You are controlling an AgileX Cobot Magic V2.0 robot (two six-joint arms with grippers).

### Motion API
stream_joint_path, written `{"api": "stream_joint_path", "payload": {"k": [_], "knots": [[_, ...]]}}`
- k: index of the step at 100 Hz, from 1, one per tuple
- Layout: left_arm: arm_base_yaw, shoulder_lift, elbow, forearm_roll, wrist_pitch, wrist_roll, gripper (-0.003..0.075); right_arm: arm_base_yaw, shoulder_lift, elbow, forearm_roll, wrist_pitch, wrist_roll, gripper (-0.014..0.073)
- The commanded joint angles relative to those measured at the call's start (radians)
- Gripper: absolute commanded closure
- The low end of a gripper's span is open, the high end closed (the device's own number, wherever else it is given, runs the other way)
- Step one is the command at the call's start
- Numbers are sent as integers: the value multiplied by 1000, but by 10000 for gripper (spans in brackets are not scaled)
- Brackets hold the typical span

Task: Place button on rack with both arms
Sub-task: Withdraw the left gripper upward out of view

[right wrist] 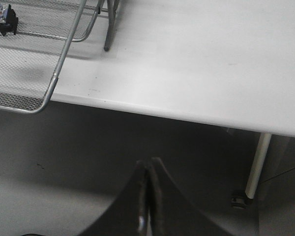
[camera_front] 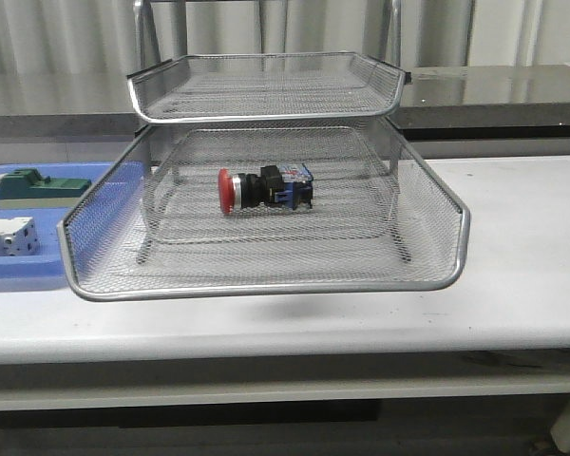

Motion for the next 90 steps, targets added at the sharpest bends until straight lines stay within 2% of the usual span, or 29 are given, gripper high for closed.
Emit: {"api": "stream_joint_path", "payload": {"k": [1,21,59,71,90], "knots": [[2,-45,18,-40,-90,-3,301,-4,5,-33,-5,-59,2,664],[2,-142,76,-40,-92,-3,301,-4,5,-33,-5,-59,2,664],[2,-147,79,-40,-92,-3,309,-4,5,-33,-5,-59,2,664],[2,-147,79,-40,-92,-3,417,-4,5,-33,-5,-59,2,664],[2,-147,79,-40,-92,-3,681,-4,5,-33,-5,-59,2,664]]}}
